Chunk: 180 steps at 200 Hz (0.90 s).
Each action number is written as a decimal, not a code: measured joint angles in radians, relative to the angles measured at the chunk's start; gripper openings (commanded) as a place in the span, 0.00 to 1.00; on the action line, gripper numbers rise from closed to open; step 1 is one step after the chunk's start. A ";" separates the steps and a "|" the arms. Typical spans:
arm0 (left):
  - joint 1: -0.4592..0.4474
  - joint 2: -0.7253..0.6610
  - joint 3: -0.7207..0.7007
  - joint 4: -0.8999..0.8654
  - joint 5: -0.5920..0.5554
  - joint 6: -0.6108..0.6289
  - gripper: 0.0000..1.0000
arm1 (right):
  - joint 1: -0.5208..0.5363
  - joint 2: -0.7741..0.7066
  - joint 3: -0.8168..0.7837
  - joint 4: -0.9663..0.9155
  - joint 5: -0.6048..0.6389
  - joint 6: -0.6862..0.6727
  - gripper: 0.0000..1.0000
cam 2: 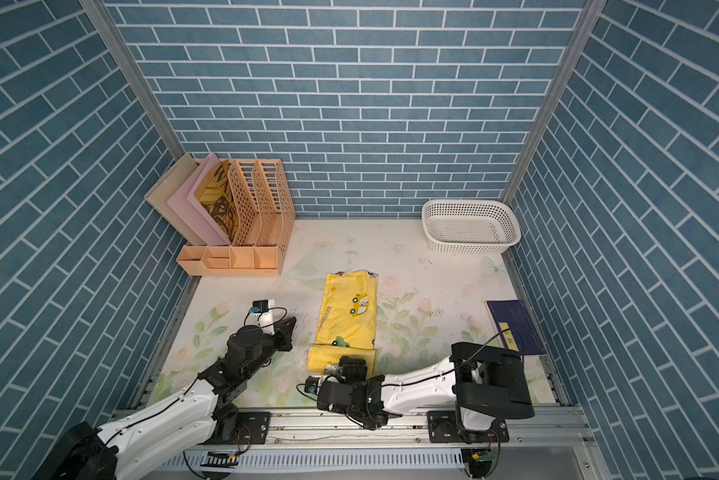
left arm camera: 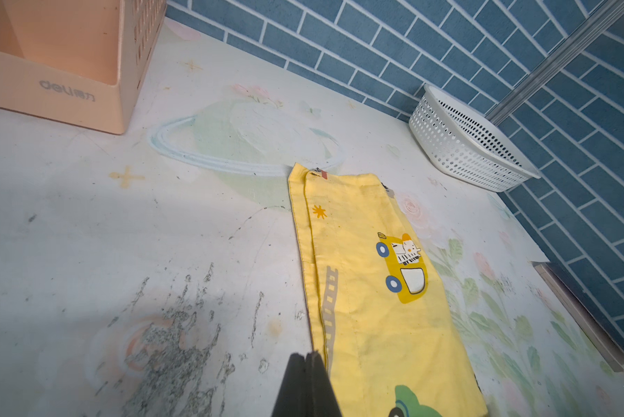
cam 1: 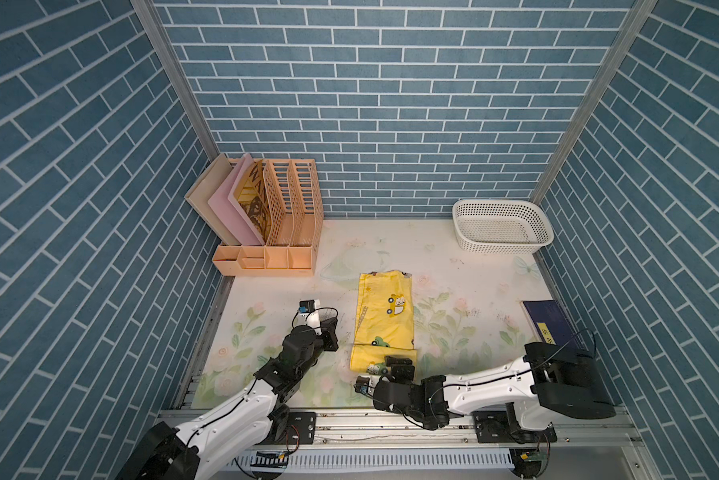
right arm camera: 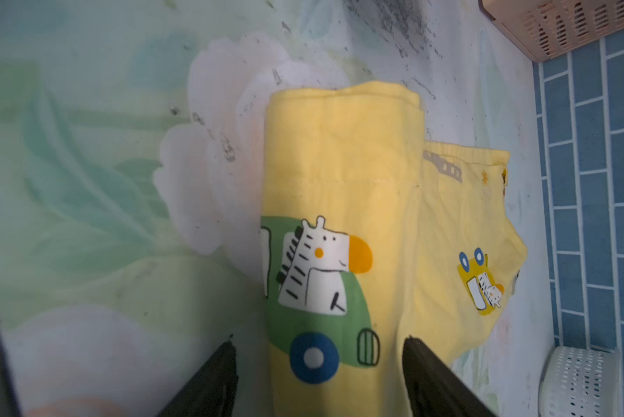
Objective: Roll up the pillowcase
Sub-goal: Roll the pillowcase at the center of the board.
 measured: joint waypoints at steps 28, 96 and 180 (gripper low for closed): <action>0.003 0.003 -0.009 0.001 0.006 -0.005 0.00 | -0.016 0.072 0.039 0.039 0.040 0.009 0.47; 0.009 0.038 -0.002 0.003 0.016 -0.005 0.00 | -0.168 0.057 0.082 -0.051 -0.202 0.005 0.00; 0.039 0.040 0.021 -0.008 0.053 0.008 0.00 | -0.644 0.088 0.423 -0.446 -1.121 -0.103 0.00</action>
